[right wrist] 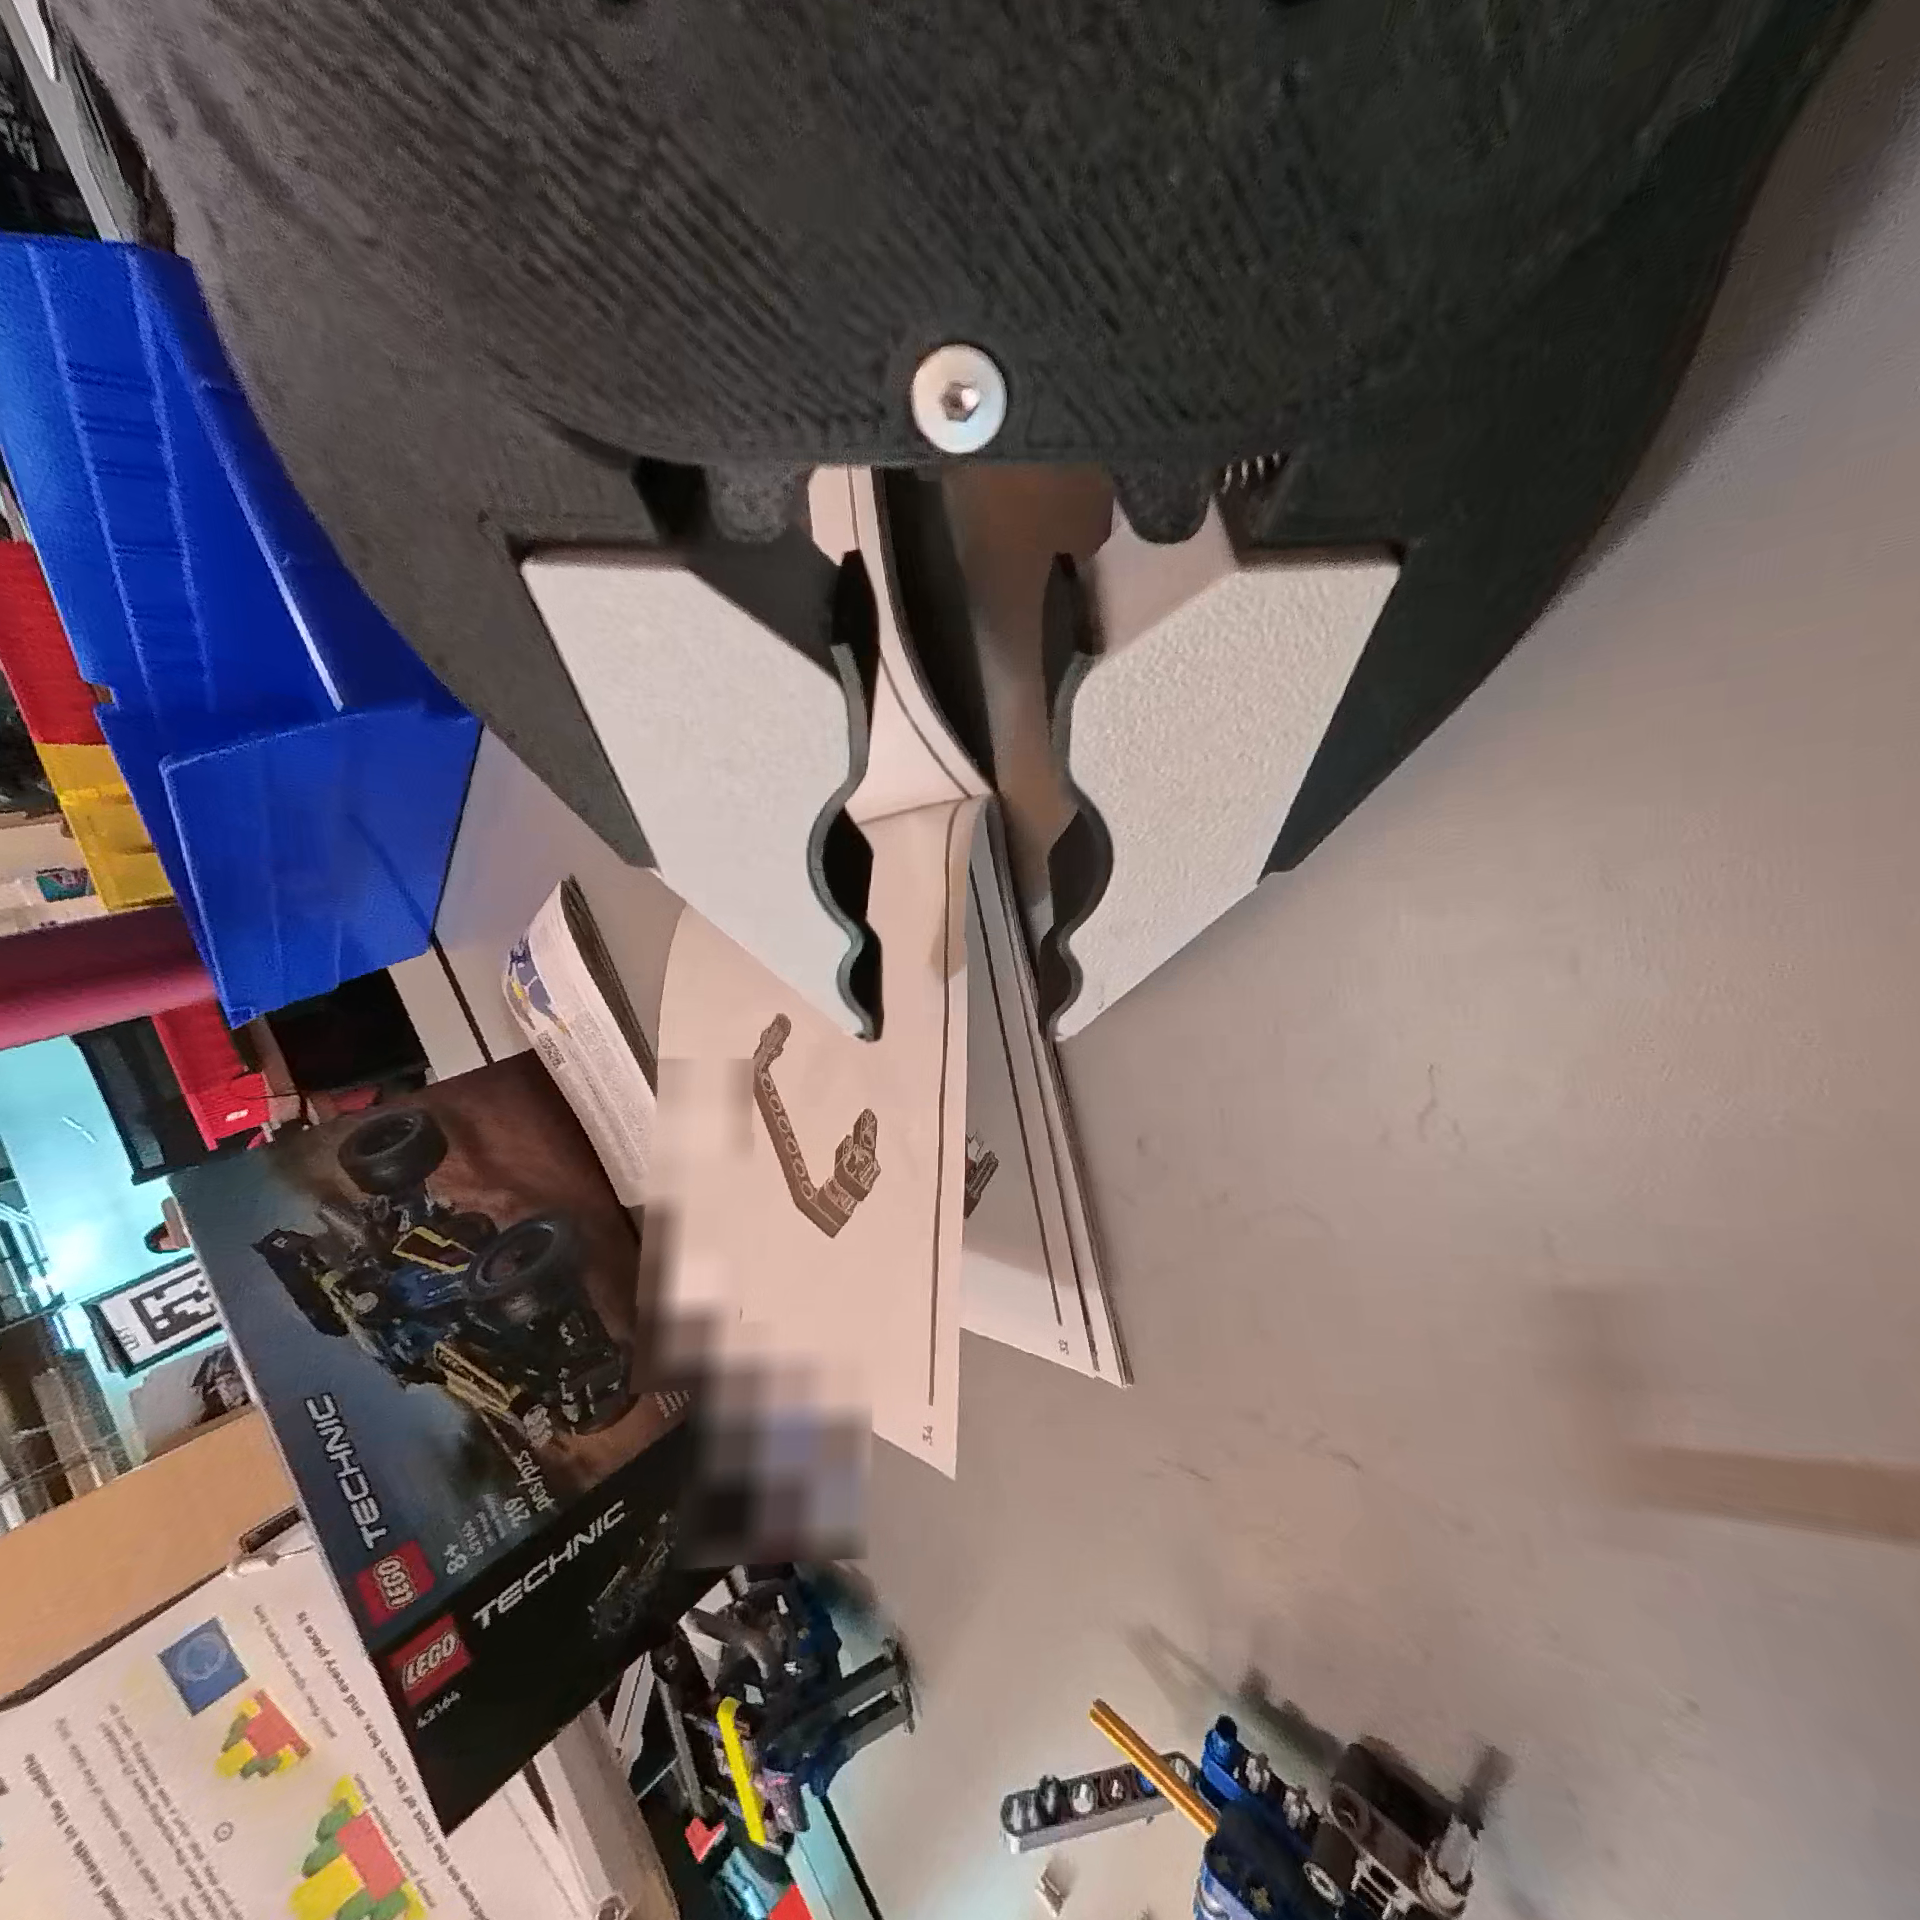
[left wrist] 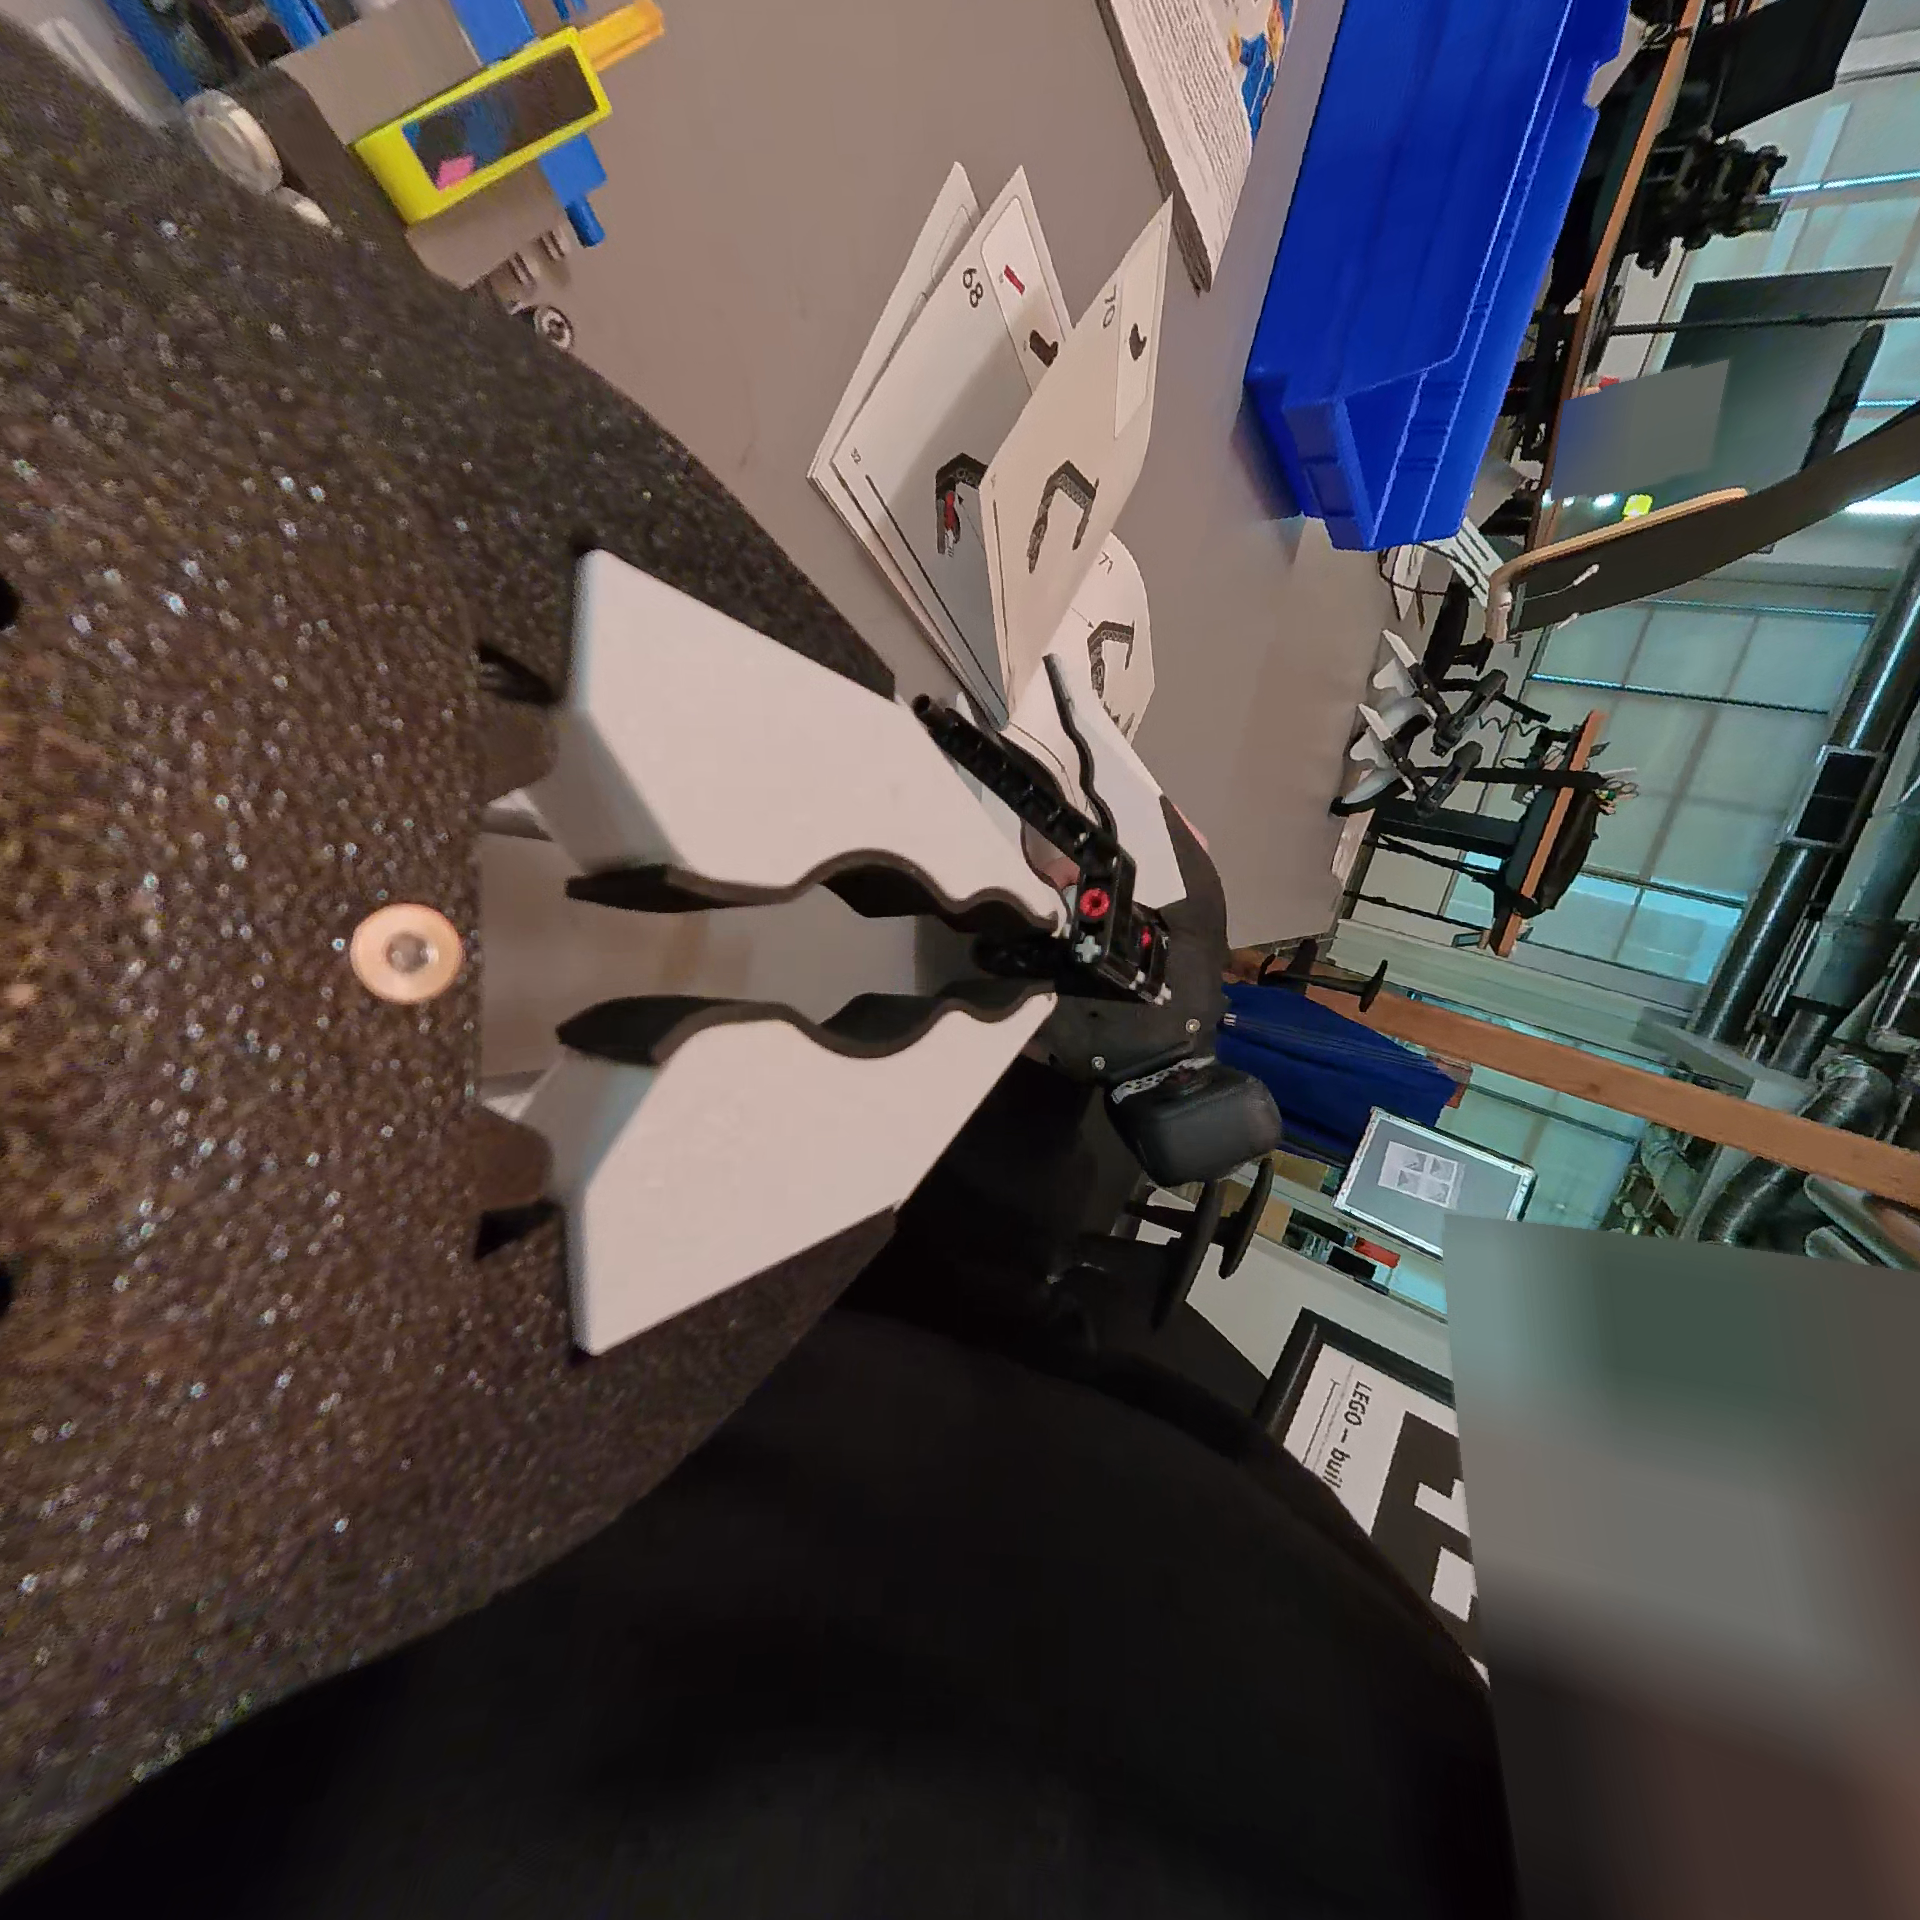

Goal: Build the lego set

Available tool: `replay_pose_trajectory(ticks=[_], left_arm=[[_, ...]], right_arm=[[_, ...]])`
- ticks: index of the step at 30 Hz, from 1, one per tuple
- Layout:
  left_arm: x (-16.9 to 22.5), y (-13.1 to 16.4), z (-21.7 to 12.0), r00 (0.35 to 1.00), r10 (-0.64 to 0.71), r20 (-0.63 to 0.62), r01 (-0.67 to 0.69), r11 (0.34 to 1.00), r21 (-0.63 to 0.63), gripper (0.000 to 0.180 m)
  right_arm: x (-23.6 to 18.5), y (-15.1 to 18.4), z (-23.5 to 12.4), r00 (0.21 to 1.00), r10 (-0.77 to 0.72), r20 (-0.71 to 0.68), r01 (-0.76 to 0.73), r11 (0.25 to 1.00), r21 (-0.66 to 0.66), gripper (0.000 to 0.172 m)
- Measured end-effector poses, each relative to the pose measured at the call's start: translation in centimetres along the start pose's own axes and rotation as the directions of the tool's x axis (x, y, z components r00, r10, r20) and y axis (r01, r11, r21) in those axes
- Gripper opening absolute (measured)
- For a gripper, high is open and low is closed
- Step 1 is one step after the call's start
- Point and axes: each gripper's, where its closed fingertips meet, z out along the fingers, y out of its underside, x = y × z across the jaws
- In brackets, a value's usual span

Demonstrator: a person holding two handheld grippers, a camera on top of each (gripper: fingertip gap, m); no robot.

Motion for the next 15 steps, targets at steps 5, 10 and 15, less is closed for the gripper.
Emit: replay_pose_trajectory(ticks=[5, 10, 15], left_arm=[[-0.09, 0.20, 0.13, 1.000, -0.015, -0.022, 0.015, 1.000, 0.008, 0.004], [-0.31, 0.31, -0.02, 0.999, -0.036, -0.035, 0.036, 0.999, 0.022, 0.004], [-0.37, 0.23, -0.15, 0.999, -0.036, -0.040, 0.037, 0.999, 0.027, 0.004]], right_arm=[[0.57, -0.65, 0.26, 0.999, -0.008, -0.053, 0.009, 1.000, 0.013, 0.025], [0.90, -0.64, 0.51, 0.997, -0.017, -0.077, 0.017, 1.000, 0.003, 0.022], [0.46, -0.91, 0.90, 0.994, -0.085, -0.070, 0.085, 0.996, -0.008, 0.024]])
